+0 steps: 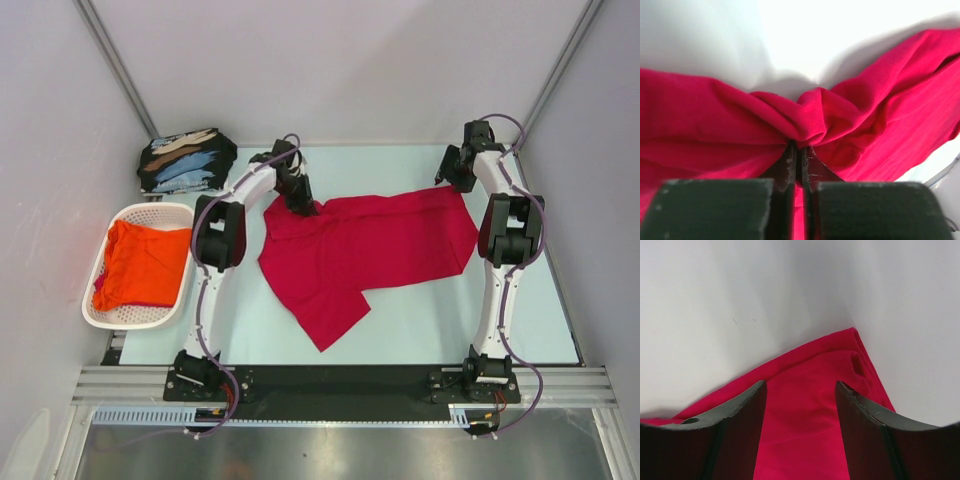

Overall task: Fold and stack the t-shirts
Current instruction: Fold the flattened tshirt in 1/3 of the way

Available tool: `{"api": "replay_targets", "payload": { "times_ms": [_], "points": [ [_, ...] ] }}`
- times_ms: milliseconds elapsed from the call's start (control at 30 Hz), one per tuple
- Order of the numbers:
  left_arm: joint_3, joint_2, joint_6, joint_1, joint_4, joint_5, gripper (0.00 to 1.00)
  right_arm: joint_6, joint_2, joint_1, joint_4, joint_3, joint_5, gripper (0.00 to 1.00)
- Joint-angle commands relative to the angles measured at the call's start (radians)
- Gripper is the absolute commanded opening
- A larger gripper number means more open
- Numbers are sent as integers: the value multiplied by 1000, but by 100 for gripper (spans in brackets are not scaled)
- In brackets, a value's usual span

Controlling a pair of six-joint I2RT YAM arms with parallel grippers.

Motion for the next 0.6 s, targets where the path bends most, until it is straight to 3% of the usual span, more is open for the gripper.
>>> {"api": "replay_targets", "payload": {
  "times_ms": [0,33,67,133,167,267,567],
  "points": [
    [-64,-130,53,-6,-65,-82,25,-7,-80,-2,10,-9,-25,62],
    [-90,-146,67,-6,-68,-117,27,-7,-83,-2,10,-12,-30,62],
    [-99,-167,72,-6,-73,-139,41,-7,-84,-2,13,-14,-32,62],
    [-121,-183,87,-6,-90,-198,55,-7,-86,-2,13,-17,-38,62],
    [-127,-190,81,-6,-99,-223,71,-5,-87,-2,11,-17,-39,62],
    [-152,-193,76,-5,-110,-292,87,-5,-101,1,11,-28,-44,61],
    [-144,-192,36,22,-55,-323,93,-19,-153,8,34,-100,-50,61]
  ]
}}
